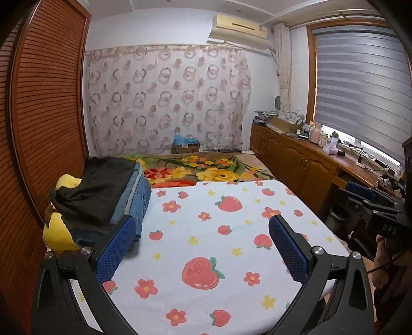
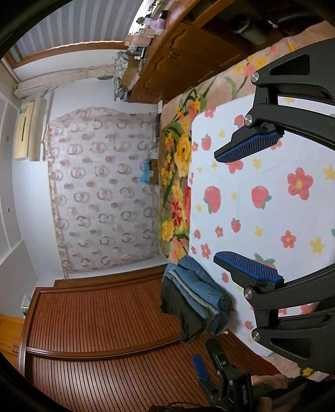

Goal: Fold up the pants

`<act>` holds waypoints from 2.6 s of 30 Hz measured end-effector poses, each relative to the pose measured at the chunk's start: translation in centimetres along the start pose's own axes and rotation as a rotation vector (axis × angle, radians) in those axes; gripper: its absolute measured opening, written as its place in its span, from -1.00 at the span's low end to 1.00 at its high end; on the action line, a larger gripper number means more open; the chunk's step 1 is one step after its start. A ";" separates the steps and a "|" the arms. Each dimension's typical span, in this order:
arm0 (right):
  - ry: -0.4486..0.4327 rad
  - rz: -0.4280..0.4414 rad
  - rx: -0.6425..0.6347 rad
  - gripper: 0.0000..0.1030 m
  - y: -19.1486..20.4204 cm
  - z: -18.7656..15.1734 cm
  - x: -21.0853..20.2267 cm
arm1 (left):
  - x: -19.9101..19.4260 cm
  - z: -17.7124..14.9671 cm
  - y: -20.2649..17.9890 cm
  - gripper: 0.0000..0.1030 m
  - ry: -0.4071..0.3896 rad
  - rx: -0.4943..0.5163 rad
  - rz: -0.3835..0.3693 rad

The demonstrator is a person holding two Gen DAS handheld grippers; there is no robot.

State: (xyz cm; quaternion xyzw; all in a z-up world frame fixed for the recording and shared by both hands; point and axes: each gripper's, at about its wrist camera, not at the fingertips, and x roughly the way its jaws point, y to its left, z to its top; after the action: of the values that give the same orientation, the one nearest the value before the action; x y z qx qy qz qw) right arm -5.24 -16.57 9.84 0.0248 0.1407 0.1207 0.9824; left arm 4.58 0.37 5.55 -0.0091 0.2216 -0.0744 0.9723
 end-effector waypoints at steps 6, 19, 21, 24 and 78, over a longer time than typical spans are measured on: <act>-0.023 0.000 -0.004 0.43 0.7 -0.7 -0.9 | -1.0 0.6 -0.2 1.00 -0.019 0.005 0.010; -0.080 -0.015 -0.015 0.43 -0.3 -2.0 -2.2 | -3.2 1.5 0.5 1.00 -0.071 0.007 0.043; -0.085 -0.016 -0.015 0.43 -0.2 -2.2 -2.3 | -3.3 1.4 0.5 1.00 -0.073 0.005 0.047; -0.085 -0.017 -0.017 0.43 -0.2 -2.6 -2.2 | -3.3 1.3 0.6 1.00 -0.073 0.002 0.048; -0.078 -0.018 -0.018 0.43 -0.8 -2.4 -2.2 | -3.3 1.3 0.7 1.00 -0.068 0.005 0.054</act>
State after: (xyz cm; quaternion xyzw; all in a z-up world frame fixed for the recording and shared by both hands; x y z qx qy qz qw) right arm -7.79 -17.85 8.05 0.0196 0.1015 0.1122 0.9883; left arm 2.29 1.55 8.17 -0.0033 0.1884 -0.0484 0.9809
